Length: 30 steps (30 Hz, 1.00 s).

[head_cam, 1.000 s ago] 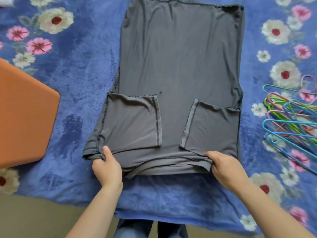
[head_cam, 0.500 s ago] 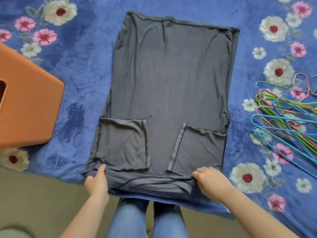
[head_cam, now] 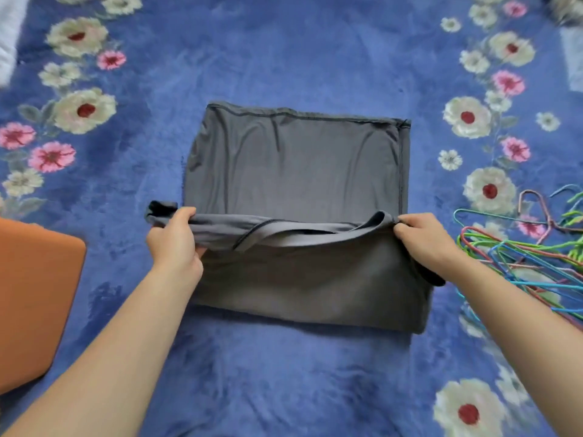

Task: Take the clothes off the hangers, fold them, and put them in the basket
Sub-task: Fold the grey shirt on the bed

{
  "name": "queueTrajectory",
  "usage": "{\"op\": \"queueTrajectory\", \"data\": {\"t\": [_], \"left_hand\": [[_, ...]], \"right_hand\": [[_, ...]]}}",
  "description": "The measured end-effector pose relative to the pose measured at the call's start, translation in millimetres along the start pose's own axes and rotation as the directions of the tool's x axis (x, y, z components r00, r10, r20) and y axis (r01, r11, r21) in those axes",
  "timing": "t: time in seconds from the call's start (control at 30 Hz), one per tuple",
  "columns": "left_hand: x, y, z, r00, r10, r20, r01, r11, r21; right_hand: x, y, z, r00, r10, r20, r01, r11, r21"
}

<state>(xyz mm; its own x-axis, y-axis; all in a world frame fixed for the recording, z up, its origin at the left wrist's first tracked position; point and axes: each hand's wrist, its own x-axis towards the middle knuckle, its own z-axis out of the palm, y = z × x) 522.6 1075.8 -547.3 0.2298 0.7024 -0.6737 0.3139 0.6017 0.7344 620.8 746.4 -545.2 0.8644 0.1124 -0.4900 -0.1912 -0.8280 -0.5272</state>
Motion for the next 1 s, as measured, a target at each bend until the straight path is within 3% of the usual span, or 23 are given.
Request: {"op": "queueTrajectory", "data": {"t": [0.17,0.3,0.37,0.4,0.43,0.47,0.53,0.57,0.6,0.67,0.73,0.8,0.87,0.93,1.0], "left_hand": [[64.3,52.2,91.1,0.977,-0.023,0.21,0.024,1.0,-0.003],[78.4,75.9,139.2,0.896,0.008,0.444,0.064,0.987,-0.148],[76.1,70.0,145.6,0.859,0.003,0.512,-0.024,0.999,0.034],[78.6,60.1,143.8,0.87,0.054,0.489,-0.154,0.974,0.165],[82.2,47.5,136.4,0.865,0.167,0.473,-0.339,0.89,0.306],[85.0,33.8,125.0,0.81,0.303,0.503,-0.544,0.709,0.449],[97.8,2.8,100.2,0.608,0.387,0.694,-0.791,0.217,0.572],[105.3,-10.9,89.2,0.543,0.335,0.77,-0.821,0.017,0.571],[111.0,-22.1,80.2,0.531,0.286,0.797,-0.806,-0.12,0.58],[118.6,-35.5,68.3,0.559,0.305,0.771,-0.746,-0.219,0.628],[117.2,-38.7,58.1,0.597,0.446,0.667,-0.679,-0.162,0.716],[111.8,-39.6,43.0,0.718,0.56,0.414,-0.548,0.087,0.832],[105.9,-41.1,23.4,0.812,0.555,0.183,-0.415,0.327,0.849],[100.3,-43.5,3.8,0.838,0.532,0.119,-0.384,0.422,0.821],[93.4,-43.8,-6.8,0.883,0.461,0.092,-0.35,0.515,0.783]], "right_hand": [[90.4,-44.5,-39.3,0.991,-0.063,-0.115,0.058,0.997,-0.044],[148.8,-70.4,-48.4,0.924,-0.111,-0.366,0.081,0.992,-0.095],[164.2,-68.4,-36.2,0.908,-0.078,-0.412,0.012,0.987,-0.16],[166.1,-62.3,-25.7,0.905,-0.106,-0.411,0.012,0.974,-0.224],[161.4,-54.7,-13.4,0.9,-0.173,-0.401,0.056,0.956,-0.288],[153.5,-44.6,-0.1,0.898,-0.251,-0.362,0.122,0.931,-0.344],[138.1,-20.2,24.7,0.916,-0.356,-0.184,0.23,0.843,-0.486],[133.5,-6.8,35.1,0.925,-0.371,-0.08,0.267,0.785,-0.559],[132.5,4.7,41.3,0.937,-0.349,-0.017,0.271,0.756,-0.596],[137.0,18.8,46.9,0.968,-0.234,-0.09,0.148,0.824,-0.546],[134.4,20.9,50.3,0.948,-0.044,-0.317,-0.071,0.937,-0.342],[121.5,27.3,54.0,0.867,0.167,-0.471,-0.213,0.976,-0.046],[96.7,35.6,61.9,0.826,0.229,-0.516,-0.22,0.972,0.081],[70.9,45.2,67.5,0.826,0.269,-0.496,-0.219,0.963,0.158],[56.2,52.0,67.6,0.796,0.401,-0.454,-0.31,0.913,0.264]]}}
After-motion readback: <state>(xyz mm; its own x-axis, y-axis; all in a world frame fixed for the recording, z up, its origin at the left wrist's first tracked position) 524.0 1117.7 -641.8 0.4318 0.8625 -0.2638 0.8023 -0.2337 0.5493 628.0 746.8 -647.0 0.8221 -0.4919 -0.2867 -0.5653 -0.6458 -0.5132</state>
